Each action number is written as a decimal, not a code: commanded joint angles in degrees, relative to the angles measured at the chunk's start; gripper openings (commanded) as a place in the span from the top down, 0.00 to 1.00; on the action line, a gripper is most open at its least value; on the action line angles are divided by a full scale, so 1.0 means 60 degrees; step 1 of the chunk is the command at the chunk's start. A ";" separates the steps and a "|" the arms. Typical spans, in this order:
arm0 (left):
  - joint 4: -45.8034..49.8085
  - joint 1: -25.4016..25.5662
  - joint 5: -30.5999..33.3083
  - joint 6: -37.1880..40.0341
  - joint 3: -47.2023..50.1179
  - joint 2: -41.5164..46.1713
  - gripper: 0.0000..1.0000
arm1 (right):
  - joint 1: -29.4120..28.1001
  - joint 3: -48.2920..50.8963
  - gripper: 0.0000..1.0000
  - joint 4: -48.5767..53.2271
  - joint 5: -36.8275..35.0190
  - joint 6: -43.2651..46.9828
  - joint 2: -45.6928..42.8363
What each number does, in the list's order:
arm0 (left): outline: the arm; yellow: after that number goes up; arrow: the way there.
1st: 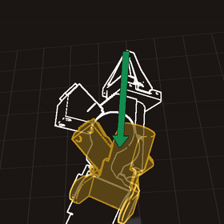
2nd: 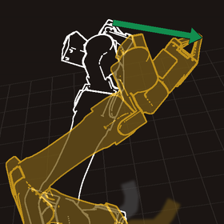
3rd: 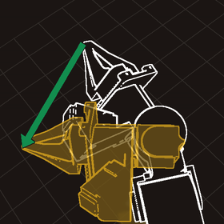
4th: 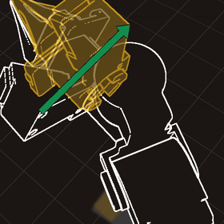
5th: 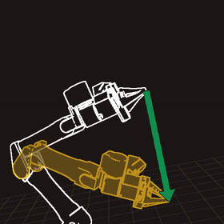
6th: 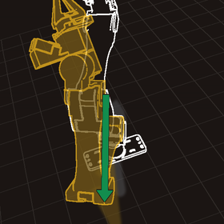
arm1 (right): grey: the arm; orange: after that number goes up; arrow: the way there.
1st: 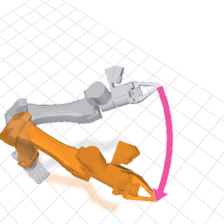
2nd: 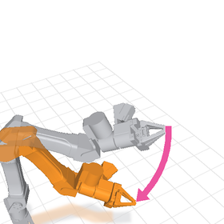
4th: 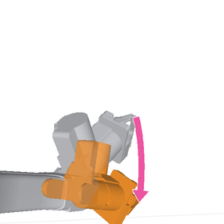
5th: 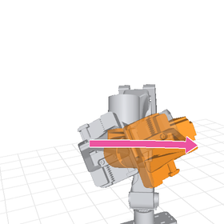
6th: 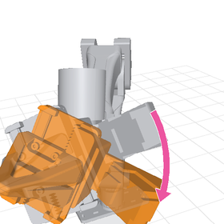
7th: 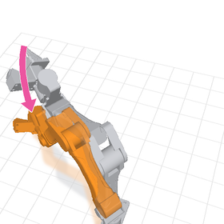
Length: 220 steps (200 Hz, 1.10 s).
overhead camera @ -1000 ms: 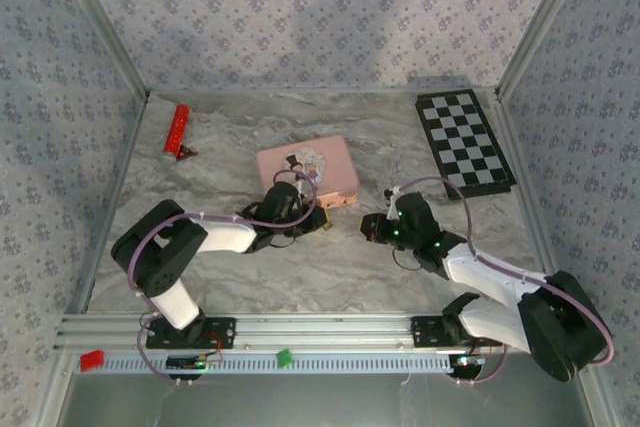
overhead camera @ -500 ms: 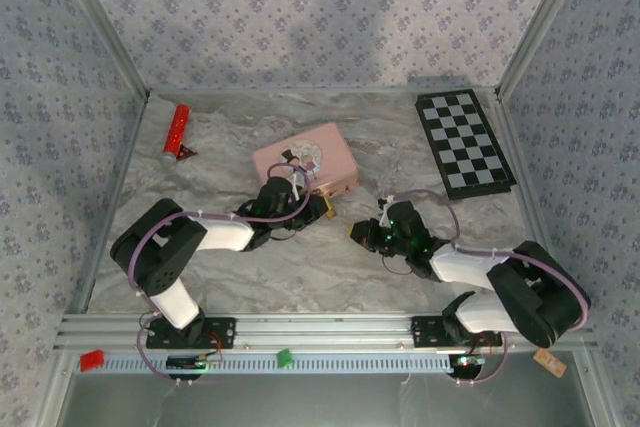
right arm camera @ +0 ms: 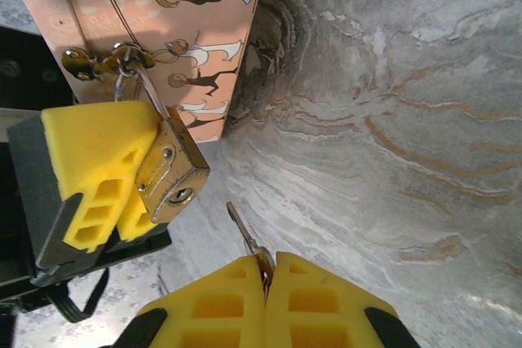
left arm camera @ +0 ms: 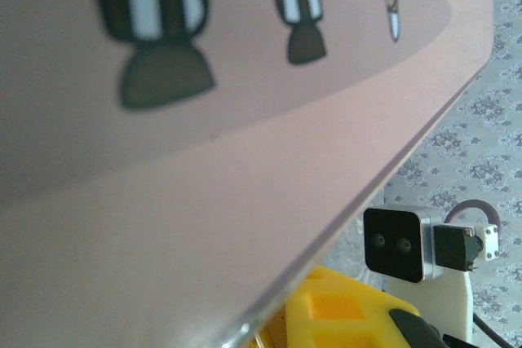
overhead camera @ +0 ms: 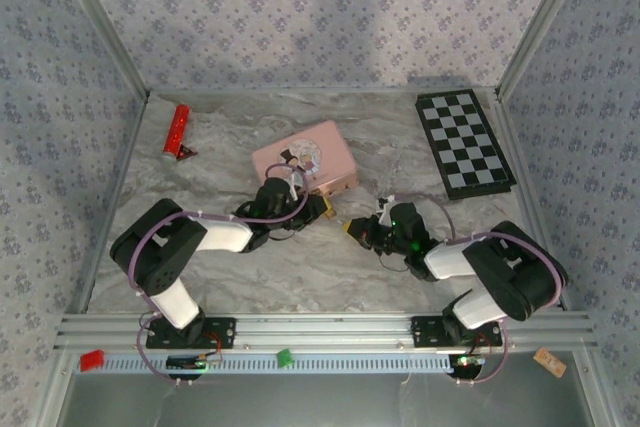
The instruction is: Unlock a padlock with a key
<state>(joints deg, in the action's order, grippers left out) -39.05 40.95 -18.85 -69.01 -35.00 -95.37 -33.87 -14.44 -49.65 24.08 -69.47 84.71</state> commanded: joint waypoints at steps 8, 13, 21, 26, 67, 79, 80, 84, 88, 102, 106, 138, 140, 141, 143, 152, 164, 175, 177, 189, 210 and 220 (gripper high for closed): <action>-0.0868 -0.0242 -0.0477 -0.1154 0.0136 -0.0218 0.89 | 0.0092 0.0126 1.00 -0.1402 0.0322 -0.0760 0.0546; -0.0860 -0.0233 -0.0476 -0.1154 0.0122 -0.0224 0.89 | 0.0104 0.0149 1.00 -0.1583 0.0351 -0.0840 0.0676; -0.0869 -0.0241 -0.0474 -0.1154 0.0121 -0.0232 0.89 | 0.0107 0.0146 1.00 -0.1902 0.0381 -0.1002 0.0883; -0.0875 -0.0243 -0.0476 -0.1150 0.0121 -0.0232 0.89 | 0.0107 0.0151 1.00 -0.2148 0.0407 -0.1095 0.1029; -0.0736 -0.0262 -0.0447 -0.1081 0.0119 -0.0229 0.89 | 0.0107 0.0231 1.00 -0.3959 0.0470 -0.1853 0.2249; -0.0779 -0.0290 -0.0447 -0.1096 0.0150 -0.0247 0.89 | 0.0094 0.0254 1.00 -0.4403 0.0470 -0.1982 0.2507; -0.0783 -0.0298 -0.0447 -0.1096 0.0150 -0.0247 0.89 | 0.0093 0.0253 1.00 -0.4436 0.0470 -0.1998 0.2529; -0.0787 -0.0303 -0.0433 -0.1095 0.0167 -0.0247 0.89 | 0.0084 0.0267 1.00 -0.4538 0.0470 -0.2060 0.2590; -0.0787 -0.0315 -0.0432 -0.1095 0.0165 -0.0247 0.89 | 0.0091 0.0280 1.00 -0.4616 0.0470 -0.2084 0.2630; -0.0801 -0.0357 -0.0401 -0.1095 0.0195 -0.0262 0.89 | 0.0078 0.0359 1.00 -0.4722 0.0434 -0.2132 0.2680; -0.0823 -0.0366 -0.0402 -0.1106 0.0202 -0.0262 0.89 | 0.0078 0.0376 1.00 -0.4723 0.0426 -0.2132 0.2663; -0.0873 -0.0394 -0.0388 -0.1101 0.0209 -0.0319 0.89 | 0.0074 0.0435 1.00 -0.4758 0.0441 -0.2068 0.2430; -0.0882 -0.0401 -0.0388 -0.1104 0.0209 -0.0313 0.89 | 0.0074 0.0441 1.00 -0.4754 0.0441 -0.2072 0.2423; -0.0886 -0.0398 -0.0388 -0.1107 0.0216 -0.0316 0.89 | 0.0076 0.0435 1.00 -0.4744 0.0441 -0.2073 0.2414; -0.0900 -0.0395 -0.0388 -0.1109 0.0222 -0.0330 0.89 | 0.0078 0.0437 1.00 -0.4728 0.0441 -0.2066 0.2408; -0.0954 -0.0394 -0.0388 -0.1136 0.0234 -0.0349 0.89 | 0.0078 0.0440 1.00 -0.4746 0.0441 -0.2059 0.2391; -0.0977 -0.0404 -0.0404 -0.1146 0.0238 -0.0350 0.89 | 0.0078 0.0465 1.00 -0.4854 0.0433 -0.2080 0.2405; -0.0963 -0.0409 -0.0403 -0.1139 0.0252 -0.0335 0.89 | 0.0074 0.0484 1.00 -0.5031 0.0433 -0.2144 0.2442; -0.0959 -0.0409 -0.0392 -0.1139 0.0264 -0.0335 0.89 | 0.0074 0.0475 1.00 -0.5035 0.0439 -0.2154 0.2437; -0.0963 -0.0415 -0.0374 -0.1139 0.0297 -0.0320 0.89 | 0.0047 0.0478 1.00 -0.5041 0.0419 -0.2143 0.2352; -0.1028 -0.0442 -0.0344 -0.1165 0.0354 -0.0335 0.89 | 0.0003 0.0518 1.00 -0.5030 0.0382 -0.2161 0.2238; -0.1061 -0.0448 -0.0359 -0.1183 0.0355 -0.0333 0.89 | 0.0003 0.0544 1.00 -0.5033 0.0375 -0.2168 0.2230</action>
<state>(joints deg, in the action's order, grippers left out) -44.05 39.68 -19.33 -70.15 -33.93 -96.38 -33.63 -12.08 -77.84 26.39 -81.73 99.50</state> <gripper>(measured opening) 0.124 0.048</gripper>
